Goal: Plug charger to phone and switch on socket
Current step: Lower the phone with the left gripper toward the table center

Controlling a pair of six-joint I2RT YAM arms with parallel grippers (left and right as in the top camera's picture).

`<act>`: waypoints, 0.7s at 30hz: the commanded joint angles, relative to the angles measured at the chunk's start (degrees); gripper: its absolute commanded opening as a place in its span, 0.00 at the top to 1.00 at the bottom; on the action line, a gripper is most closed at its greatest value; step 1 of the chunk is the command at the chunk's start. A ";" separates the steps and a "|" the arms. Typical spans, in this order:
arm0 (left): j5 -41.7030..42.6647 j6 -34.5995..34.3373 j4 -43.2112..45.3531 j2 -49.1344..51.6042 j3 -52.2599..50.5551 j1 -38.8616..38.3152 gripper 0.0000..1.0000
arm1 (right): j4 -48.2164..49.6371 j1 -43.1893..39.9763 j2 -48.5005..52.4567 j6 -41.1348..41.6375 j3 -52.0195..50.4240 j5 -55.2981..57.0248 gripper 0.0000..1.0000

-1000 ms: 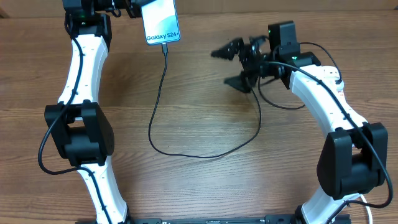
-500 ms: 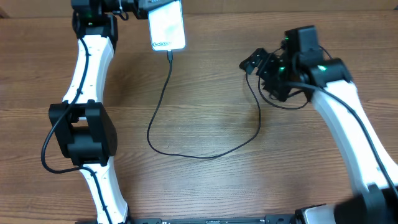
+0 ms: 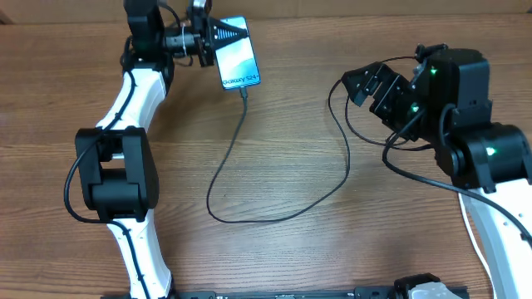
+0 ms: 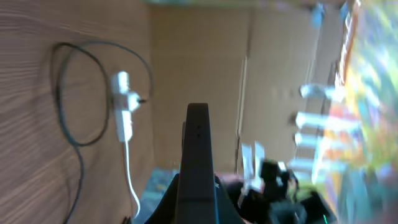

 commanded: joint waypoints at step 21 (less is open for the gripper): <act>-29.03 61.42 -55.17 -0.70 -3.32 -8.20 0.96 | -0.13 -0.37 -0.85 -1.14 0.13 1.90 0.00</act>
